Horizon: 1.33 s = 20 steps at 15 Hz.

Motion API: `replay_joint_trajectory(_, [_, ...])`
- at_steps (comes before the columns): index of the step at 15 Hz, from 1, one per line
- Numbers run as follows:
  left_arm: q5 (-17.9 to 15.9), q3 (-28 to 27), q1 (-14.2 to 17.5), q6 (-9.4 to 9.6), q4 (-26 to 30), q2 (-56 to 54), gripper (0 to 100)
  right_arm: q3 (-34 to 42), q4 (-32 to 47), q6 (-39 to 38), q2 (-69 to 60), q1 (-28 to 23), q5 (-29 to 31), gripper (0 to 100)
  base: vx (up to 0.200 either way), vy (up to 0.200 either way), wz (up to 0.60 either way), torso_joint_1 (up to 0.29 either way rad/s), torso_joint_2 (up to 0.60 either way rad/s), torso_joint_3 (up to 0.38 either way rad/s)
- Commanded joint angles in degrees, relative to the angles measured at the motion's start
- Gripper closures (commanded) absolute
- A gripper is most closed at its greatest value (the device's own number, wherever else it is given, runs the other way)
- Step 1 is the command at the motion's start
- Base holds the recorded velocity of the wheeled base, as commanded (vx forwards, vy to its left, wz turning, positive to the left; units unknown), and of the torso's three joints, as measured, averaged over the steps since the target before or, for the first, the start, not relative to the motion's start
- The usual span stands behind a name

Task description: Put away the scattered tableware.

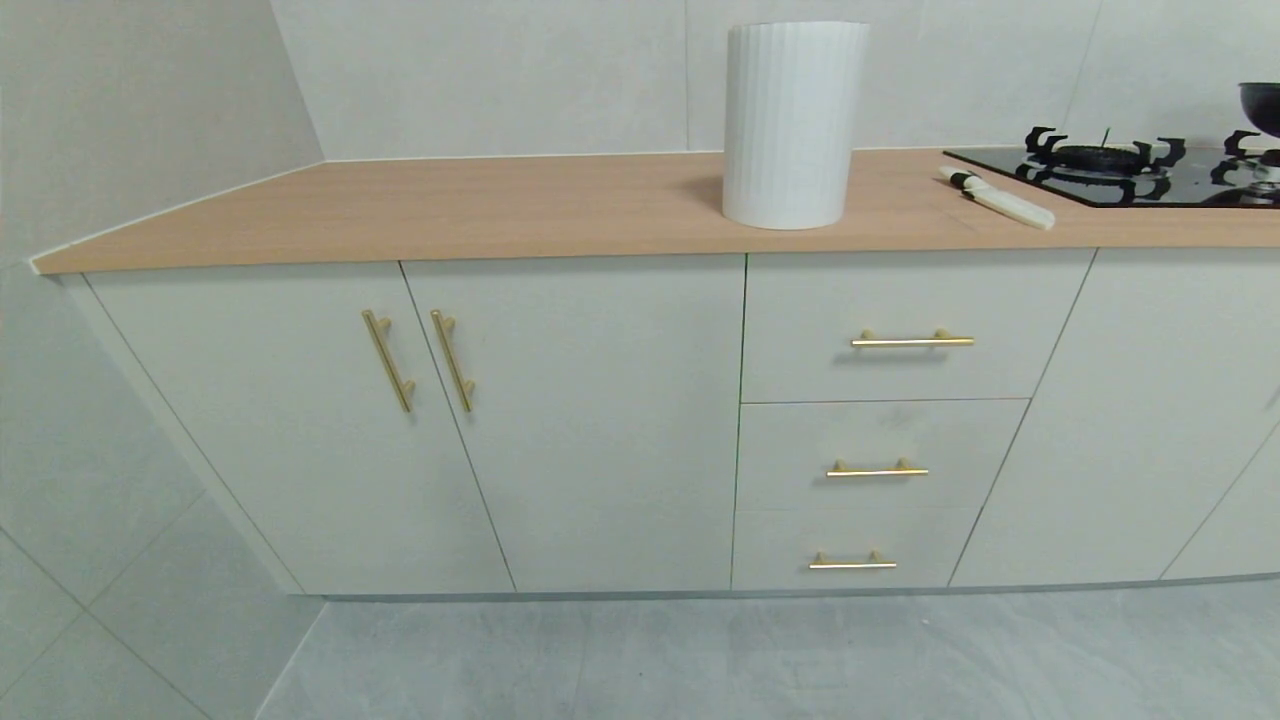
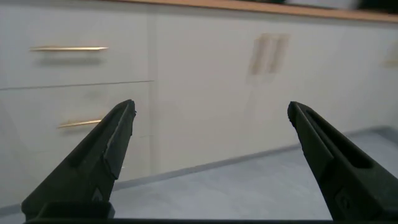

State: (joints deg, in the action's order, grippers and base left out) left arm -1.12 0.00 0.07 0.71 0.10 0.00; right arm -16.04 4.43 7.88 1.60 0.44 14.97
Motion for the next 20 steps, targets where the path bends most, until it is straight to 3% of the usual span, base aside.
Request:
replay_joint_trajectory(1, [-0.02,0.00,0.01,0.00,-0.01,0.09,0,5.32,-0.82,-4.18,-1.60,-0.26,-7.76,0,0.000,0.000,0.00,0.000,0.00,0.000])
replay_joint_trajectory(2, [-0.02,0.00,0.01,0.00,-0.01,0.09,0,5.32,-0.82,-4.18,-1.60,-0.26,-7.76,0,0.000,0.000,0.00,0.000,0.00,0.000])
replay_joint_trajectory(3, [-0.02,0.00,0.01,0.00,-0.01,0.09,0,11.74,-5.74,-7.61,-1.60,-0.26,-13.21,0,0.000,0.000,0.00,0.000,0.00,0.000])
replay_joint_trajectory(4, [-0.02,0.00,0.01,0.00,-0.01,0.09,0,16.04,-9.17,-7.52,-1.60,-0.26,-14.62,0,0.000,0.000,0.00,0.000,0.00,0.000])
replay_joint_trajectory(8, [-0.02,0.00,0.01,0.00,-0.01,0.09,0,15.87,-3.90,-7.88,-1.60,-0.26,-15.94,0,0.000,0.000,0.00,0.000,0.00,0.000])
replay_joint_trajectory(20, [0.07,0.00,0.01,0.00,-0.01,0.09,0,16.04,-4.43,-7.88,-1.60,-0.26,-16.73,0,0.000,0.000,0.00,0.000,0.00,0.000])
